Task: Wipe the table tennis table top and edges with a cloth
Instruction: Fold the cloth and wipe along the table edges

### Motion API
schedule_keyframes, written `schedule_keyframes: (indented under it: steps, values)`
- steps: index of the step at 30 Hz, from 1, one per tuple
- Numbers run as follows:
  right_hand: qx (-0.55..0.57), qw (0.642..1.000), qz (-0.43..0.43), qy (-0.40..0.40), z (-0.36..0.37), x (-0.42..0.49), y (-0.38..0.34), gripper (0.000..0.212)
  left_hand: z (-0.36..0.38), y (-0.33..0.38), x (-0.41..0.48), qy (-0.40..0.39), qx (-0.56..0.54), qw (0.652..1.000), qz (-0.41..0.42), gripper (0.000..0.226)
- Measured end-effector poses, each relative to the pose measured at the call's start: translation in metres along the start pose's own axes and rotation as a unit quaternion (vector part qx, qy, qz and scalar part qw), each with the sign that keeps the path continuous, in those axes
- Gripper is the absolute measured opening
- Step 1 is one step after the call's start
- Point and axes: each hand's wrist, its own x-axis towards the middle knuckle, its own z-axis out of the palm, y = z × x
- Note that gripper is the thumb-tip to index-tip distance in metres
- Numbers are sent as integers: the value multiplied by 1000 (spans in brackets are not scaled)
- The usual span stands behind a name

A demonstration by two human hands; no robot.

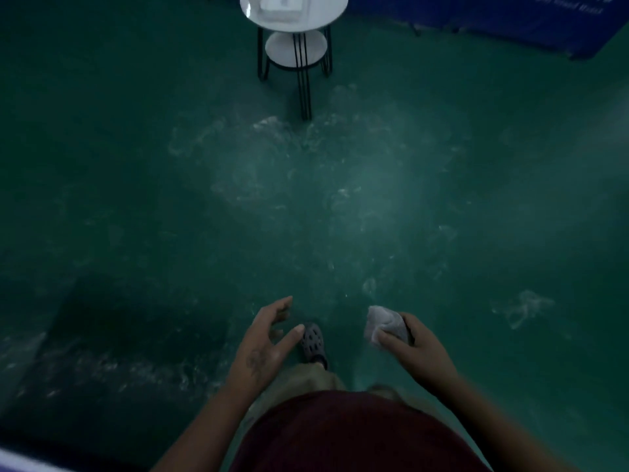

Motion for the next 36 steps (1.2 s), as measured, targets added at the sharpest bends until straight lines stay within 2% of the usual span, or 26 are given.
schedule_keyframes:
  steps: [3, 6, 11, 22, 24, 28, 36]
  values:
    - [-2, 1000, 3, 5, 4, 43, -37, 15, -29, 12, 56, -8, 11, 1000, 3, 62]
    - [0, 1000, 10, 6, 4, 84, -72, 14, -48, 23, 107, -10, 13, 1000, -4, 54]
    - [30, 999, 24, 15, -1, 159, -126, 13, -65, 43, 190, -11, 4, 1000, -6, 52]
    - [46, 999, 10, -19, -50, 375, -238, 13, -107, 117, 383, 65, -38, 996, -57, 53]
    - [47, 998, -4, -28, -61, 414, -269, 14, -116, 139, 422, 74, -28, 996, -50, 59]
    - [37, 997, -22, -58, -80, 482, -319, 14, -130, 163, 492, 74, 4, 997, -30, 56]
    - [40, 996, -25, -70, -101, 580, -393, 17, -157, 208, 618, 81, -26, 996, -30, 57]
